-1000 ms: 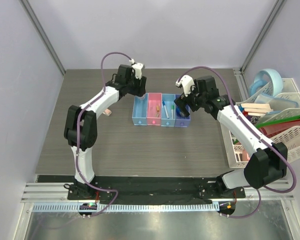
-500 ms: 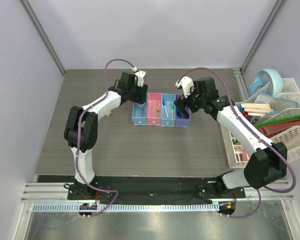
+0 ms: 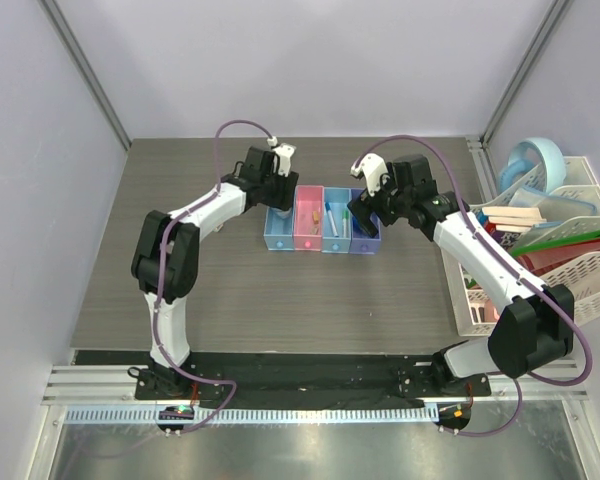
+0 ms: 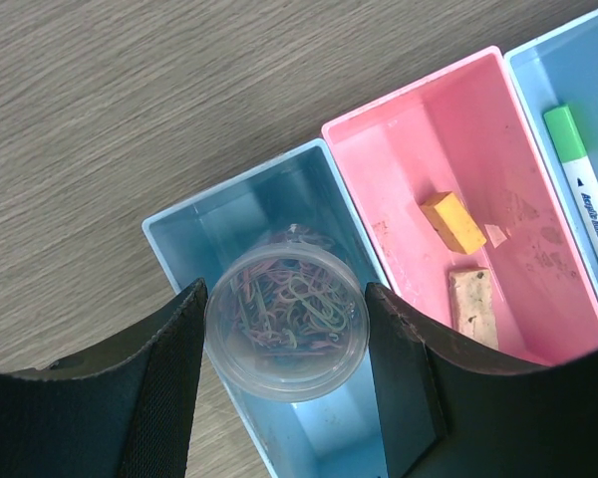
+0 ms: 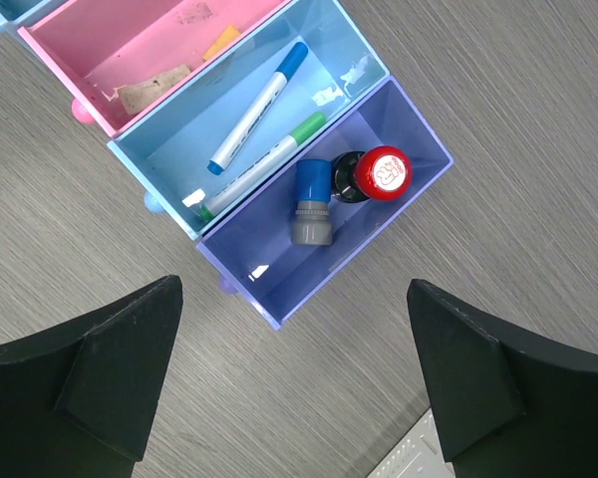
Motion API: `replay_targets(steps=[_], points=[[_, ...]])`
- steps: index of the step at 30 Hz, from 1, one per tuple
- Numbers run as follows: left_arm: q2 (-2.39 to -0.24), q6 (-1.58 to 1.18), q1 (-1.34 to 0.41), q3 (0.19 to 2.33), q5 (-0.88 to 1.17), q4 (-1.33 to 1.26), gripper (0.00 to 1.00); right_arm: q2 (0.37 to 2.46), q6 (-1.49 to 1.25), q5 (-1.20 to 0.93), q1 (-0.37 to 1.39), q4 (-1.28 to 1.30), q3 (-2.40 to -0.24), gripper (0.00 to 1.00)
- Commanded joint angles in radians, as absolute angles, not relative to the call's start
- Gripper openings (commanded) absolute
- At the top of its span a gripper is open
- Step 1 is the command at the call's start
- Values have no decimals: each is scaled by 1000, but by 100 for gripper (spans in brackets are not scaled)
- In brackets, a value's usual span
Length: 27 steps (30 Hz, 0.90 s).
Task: Sort the stationery into containers
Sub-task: Place the storage box in the storage box, then pick up the stationery from the center of the board.
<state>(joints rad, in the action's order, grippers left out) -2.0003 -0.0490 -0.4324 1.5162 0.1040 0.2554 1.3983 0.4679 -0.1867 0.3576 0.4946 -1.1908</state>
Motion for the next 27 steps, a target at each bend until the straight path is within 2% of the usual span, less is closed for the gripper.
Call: replay_targets(steps=[1,7,8,9,10,18,20,27], points=[[-1999,-69,-436,1562,100,232,58,1359,459,-204,353,465,-1186,100],[-1993,-87,-437,1568,114,219,69,1371,454,-212,354,462,-1180,100],[-1993,-87,-437,1569,115,218,75,1371,454,-212,354,463,-1178,100],[-1988,-87,-437,1569,112,213,89,1371,454,-212,354,462,-1178,100],[-1987,-87,-437,1569,110,210,92,1370,456,-212,354,462,-1180,100],[-1893,-66,-433,1553,78,209,95,1359,457,-216,354,462,-1170,100],[-1832,-49,-428,1542,28,233,99,1353,460,-213,354,463,-1164,100],[-1655,-15,-306,1383,-115,262,100,1353,465,-225,354,456,-1149,100]])
